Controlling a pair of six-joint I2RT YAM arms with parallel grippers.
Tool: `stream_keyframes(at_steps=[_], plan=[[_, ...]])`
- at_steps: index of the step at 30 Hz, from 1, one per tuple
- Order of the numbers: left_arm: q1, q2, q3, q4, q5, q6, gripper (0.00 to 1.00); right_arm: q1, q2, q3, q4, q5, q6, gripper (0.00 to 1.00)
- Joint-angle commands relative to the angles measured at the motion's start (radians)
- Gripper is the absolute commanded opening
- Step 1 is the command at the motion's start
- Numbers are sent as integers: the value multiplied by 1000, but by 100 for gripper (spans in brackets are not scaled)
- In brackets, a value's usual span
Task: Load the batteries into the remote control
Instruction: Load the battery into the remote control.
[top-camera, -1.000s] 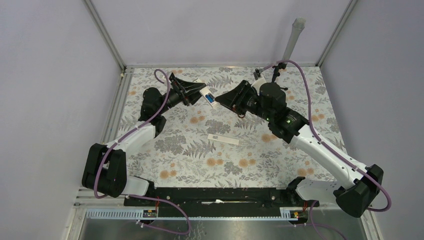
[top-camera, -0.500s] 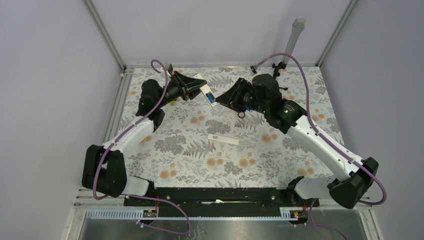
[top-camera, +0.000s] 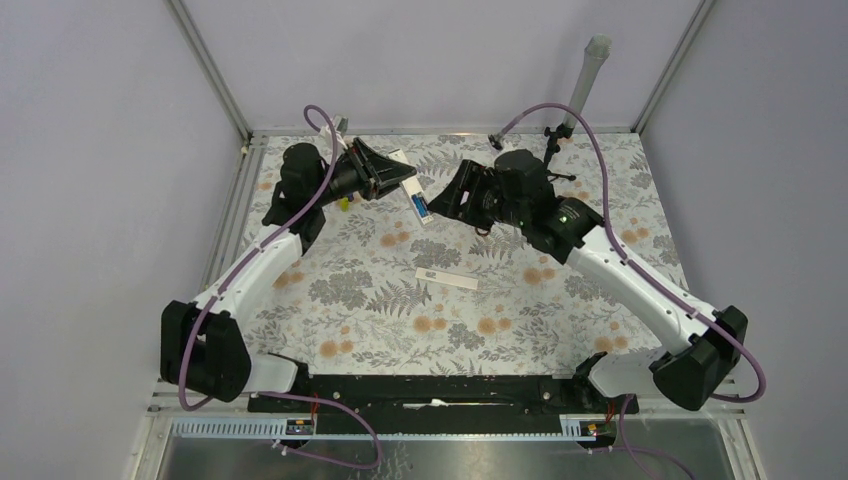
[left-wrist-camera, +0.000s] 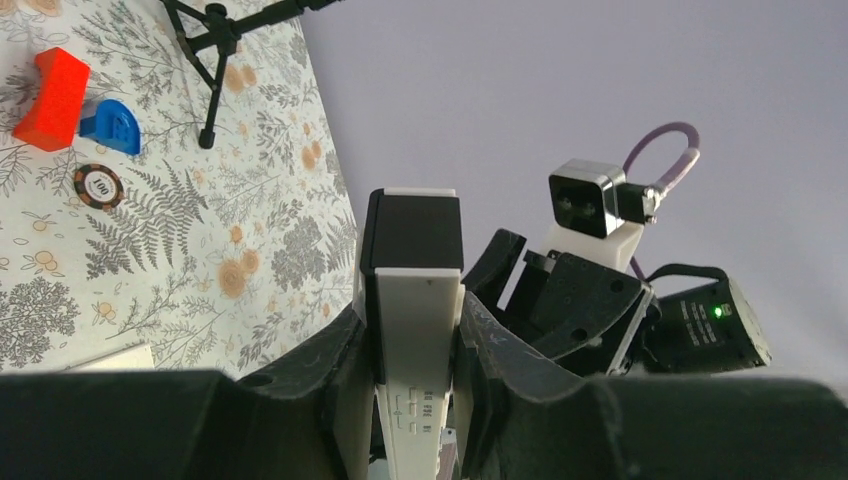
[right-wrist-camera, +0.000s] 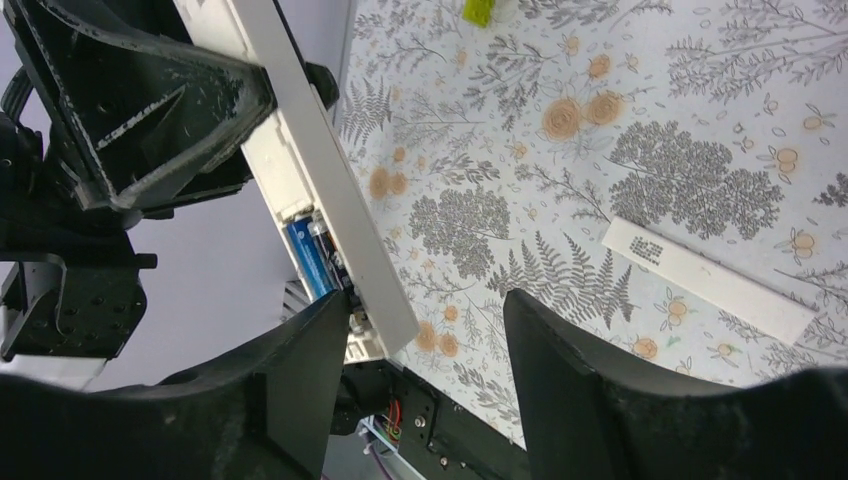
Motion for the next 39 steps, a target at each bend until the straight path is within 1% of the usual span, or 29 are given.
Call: stream_keyframes(at_steps=[1,5,8,14,21,26,31,34,35,36,37,39], plan=[[-21,-67,75,-60,65,118,17,-13,-100,-61,168,23,-8,67],[-21,-70,72,-67,66,132,17,-15,-153,-117,250,3,19,69],[-21,-70,74,-61,69,130,17,-14,-138,-118,253,-33,5,70],[-21,-76,74,-50,76,123,17,-15,-105,-129,293,-155,-45,71],[-21,-89,66,-36,76,108,17,-15,-74,-119,244,-173,-77,54],[-21,-92,61,-14,82,83,17,-14,-46,-120,243,-206,-83,46],[-21,-94,59,10,86,58,17,-14,-33,-120,232,-207,-91,30],[-21,-94,60,15,87,56,17,-14,-27,-117,227,-204,-98,26],[-21,-94,60,15,85,56,17,-14,-27,-115,227,-204,-99,27],[-21,-94,60,10,84,61,17,-15,-28,-110,223,-203,-100,30],[-21,-93,60,1,82,69,17,-15,-29,-105,220,-198,-100,37],[-21,-95,62,-29,73,93,17,-15,-40,-92,218,-185,-102,57]])
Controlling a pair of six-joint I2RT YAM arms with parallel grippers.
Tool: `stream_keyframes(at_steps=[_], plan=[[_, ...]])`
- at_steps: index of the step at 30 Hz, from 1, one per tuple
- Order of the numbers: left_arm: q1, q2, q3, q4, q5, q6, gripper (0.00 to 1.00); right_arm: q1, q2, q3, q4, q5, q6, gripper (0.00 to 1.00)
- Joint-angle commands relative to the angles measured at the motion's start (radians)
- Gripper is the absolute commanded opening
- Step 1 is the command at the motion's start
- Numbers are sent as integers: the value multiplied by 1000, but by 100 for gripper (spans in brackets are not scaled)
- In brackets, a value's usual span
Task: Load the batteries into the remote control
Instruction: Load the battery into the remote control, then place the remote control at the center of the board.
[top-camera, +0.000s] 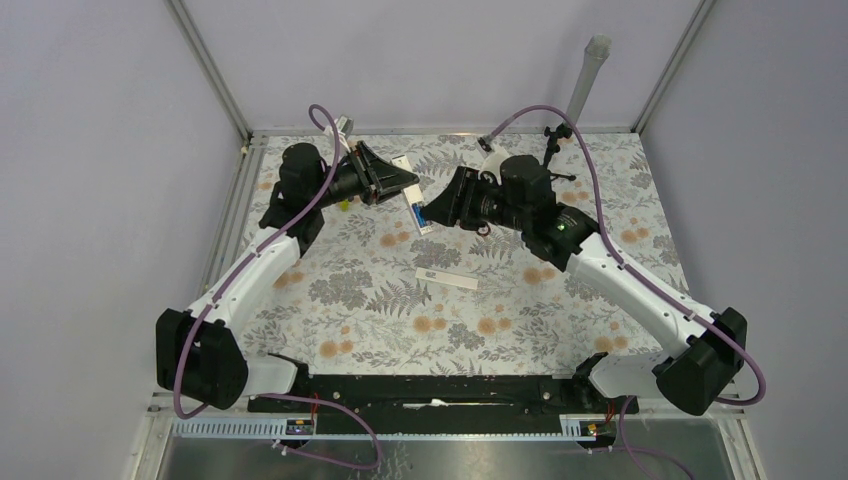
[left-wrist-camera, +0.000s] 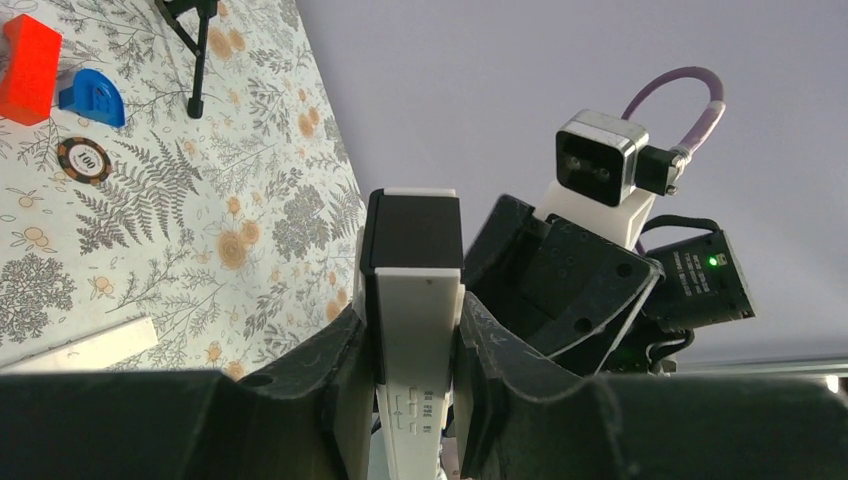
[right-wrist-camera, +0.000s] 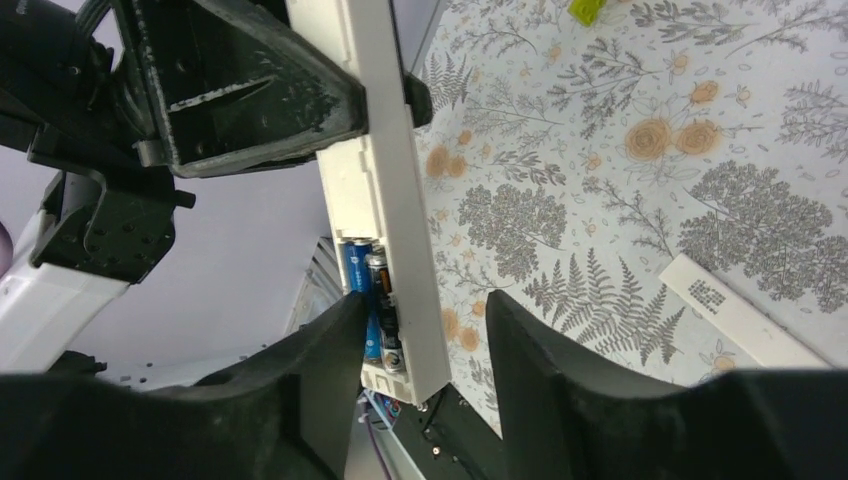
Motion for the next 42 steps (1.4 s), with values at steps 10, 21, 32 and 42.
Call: stream_keyframes(at_steps=[10,21,32,42], plan=[[2,-48,46,-70,-59,81,18,12,22,88,-15,-21,-157,93],[2,-48,75,-240,-136,113,19,150,184,268,-203,193,-376,77],[7,-58,56,-277,-154,119,25,180,243,285,-197,218,-432,45],[34,-108,29,-329,-211,140,68,180,233,258,-187,243,-486,23]])
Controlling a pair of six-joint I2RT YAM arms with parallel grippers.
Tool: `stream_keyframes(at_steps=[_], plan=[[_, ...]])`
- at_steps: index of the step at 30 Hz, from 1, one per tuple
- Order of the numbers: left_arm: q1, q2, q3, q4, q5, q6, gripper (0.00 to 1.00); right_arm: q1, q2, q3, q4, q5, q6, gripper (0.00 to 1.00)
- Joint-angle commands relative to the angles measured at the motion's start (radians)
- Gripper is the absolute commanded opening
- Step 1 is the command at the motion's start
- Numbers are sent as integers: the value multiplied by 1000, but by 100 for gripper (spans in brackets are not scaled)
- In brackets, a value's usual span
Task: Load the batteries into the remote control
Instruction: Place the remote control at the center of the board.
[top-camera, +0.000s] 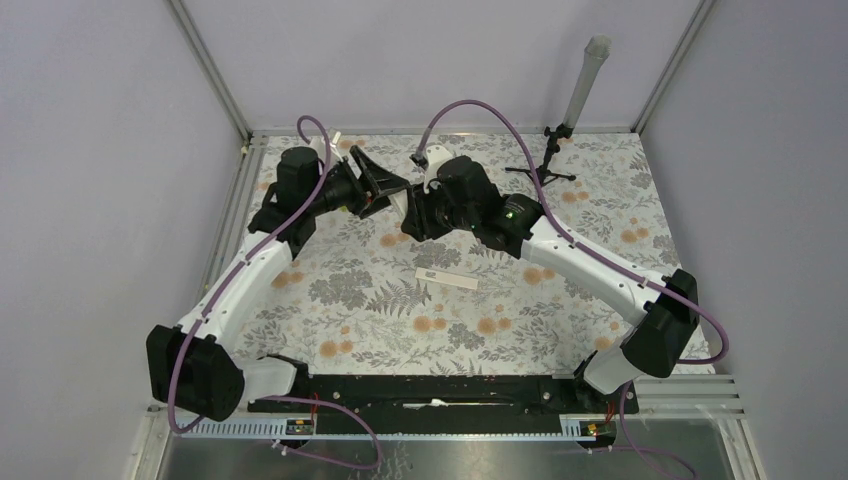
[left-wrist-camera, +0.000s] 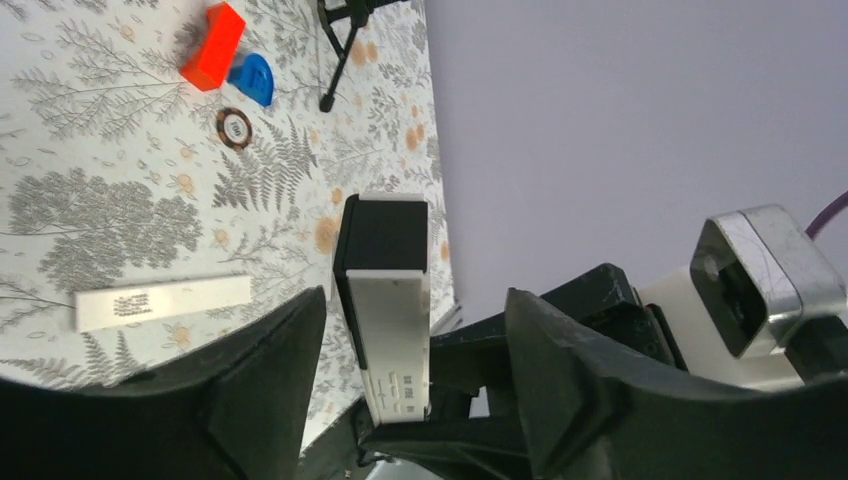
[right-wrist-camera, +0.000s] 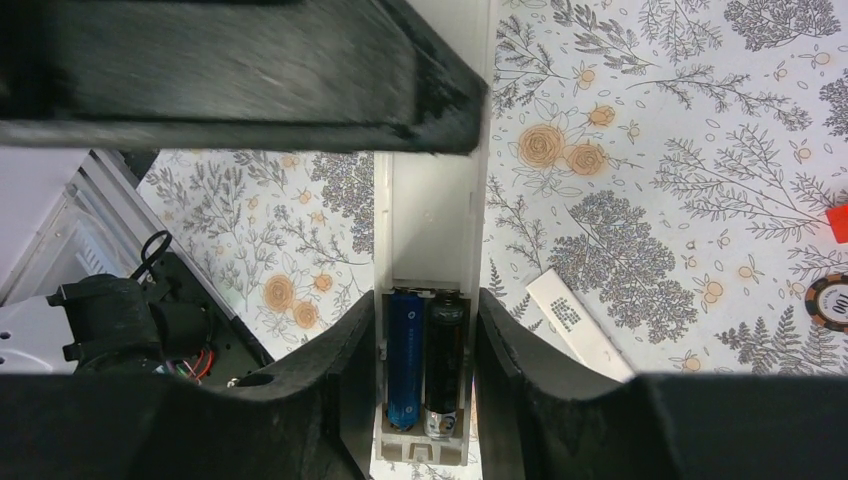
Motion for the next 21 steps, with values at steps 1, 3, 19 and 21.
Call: stream_keyframes(at_steps=[1,3,19,21], plan=[[24,-67,6,-18,-55,25,72,7,-2,27,8,24,-60,22],[45,-87,6,-63,-89,46,97,7,4,24,-20,29,-70,22],[360,-284,-97,-439,-424,341,99,28,8,-292,-21,-231,-509,22],[363,-279,-108,-428,-411,330,99,56,32,-313,-40,-214,-581,22]])
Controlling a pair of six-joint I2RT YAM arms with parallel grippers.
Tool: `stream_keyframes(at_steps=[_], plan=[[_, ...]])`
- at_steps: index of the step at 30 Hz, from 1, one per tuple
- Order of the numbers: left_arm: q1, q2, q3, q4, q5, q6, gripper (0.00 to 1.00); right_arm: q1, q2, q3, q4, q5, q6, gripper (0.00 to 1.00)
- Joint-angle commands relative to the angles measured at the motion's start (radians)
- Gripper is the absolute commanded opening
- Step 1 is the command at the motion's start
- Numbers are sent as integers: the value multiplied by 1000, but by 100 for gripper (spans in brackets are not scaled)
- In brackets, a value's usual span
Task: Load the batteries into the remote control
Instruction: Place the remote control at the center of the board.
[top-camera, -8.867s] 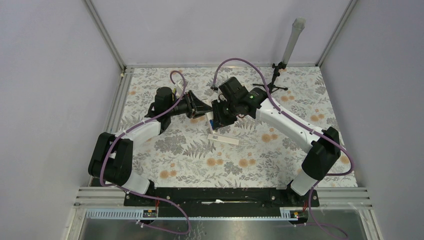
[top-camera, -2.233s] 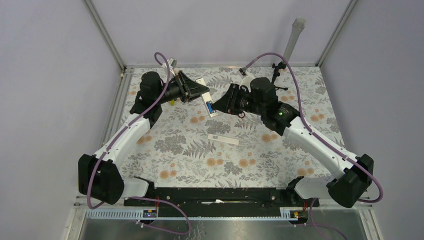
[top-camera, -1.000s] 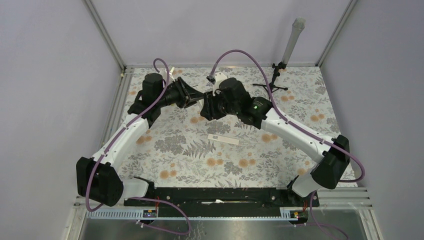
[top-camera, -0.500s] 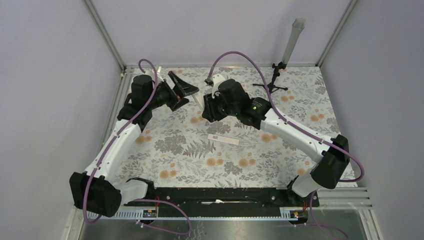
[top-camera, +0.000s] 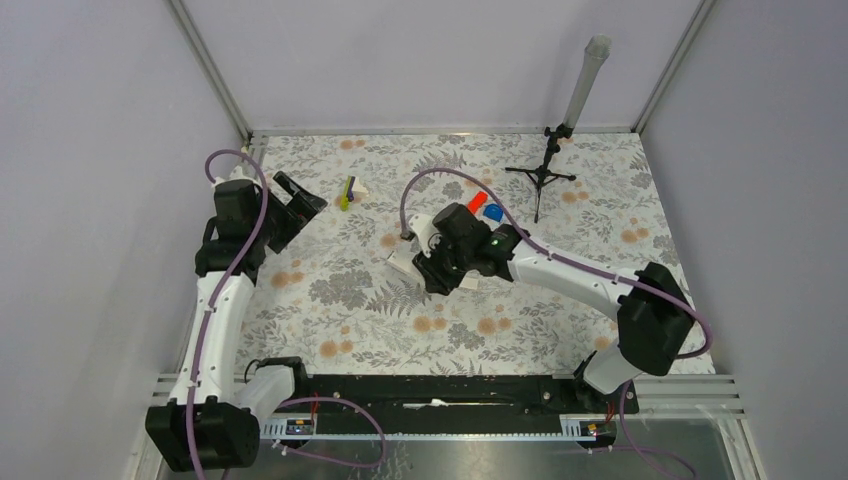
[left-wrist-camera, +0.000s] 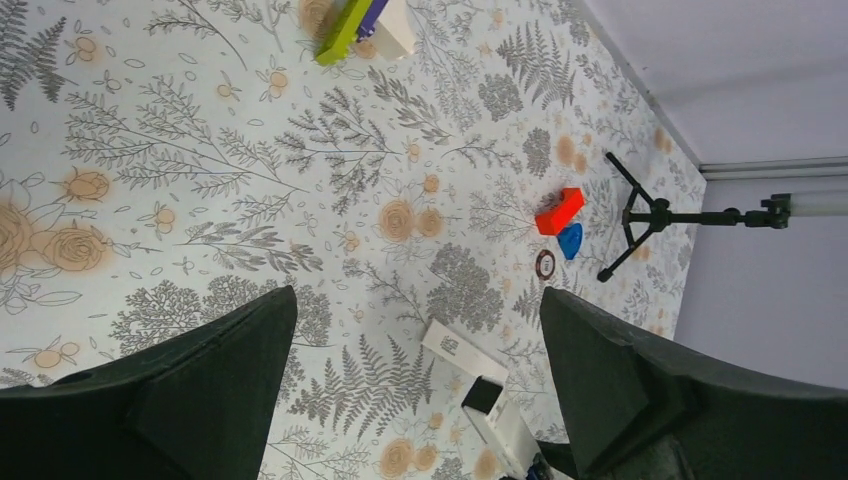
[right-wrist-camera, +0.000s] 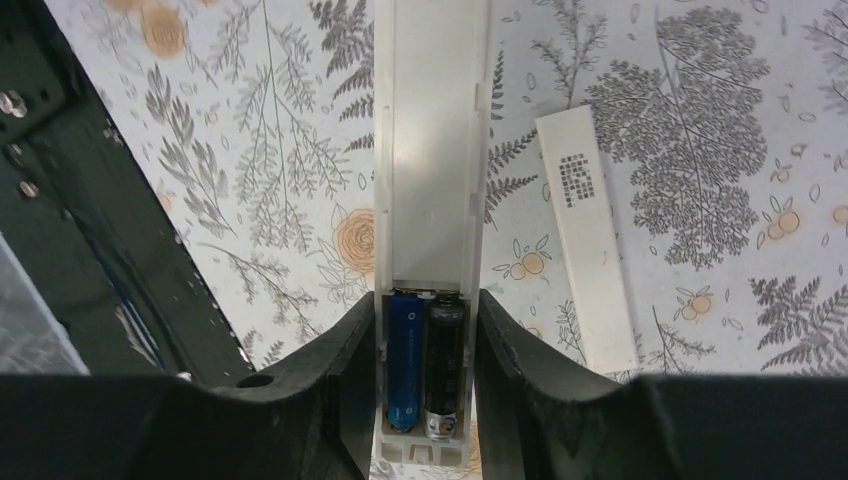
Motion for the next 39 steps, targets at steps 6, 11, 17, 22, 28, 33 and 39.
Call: stream_keyframes(at_steps=[6,11,17,22,28,33,39], plan=[[11,17,-33,51,21,41,99,106,89,-60,3,31,-287,26],[11,15,-20,41,-37,69,99,124,136,-69,4,44,-327,28],[14,32,-1,31,-62,91,99,146,219,-54,-8,114,-361,28],[19,36,-8,51,-73,90,99,152,262,-40,-29,143,-358,41],[40,-25,-16,74,-180,60,99,151,247,-11,-72,175,-312,68],[55,39,48,27,-2,128,99,144,170,46,-134,186,-188,84],[11,76,-68,164,214,24,99,49,-5,-9,-37,236,118,100]])
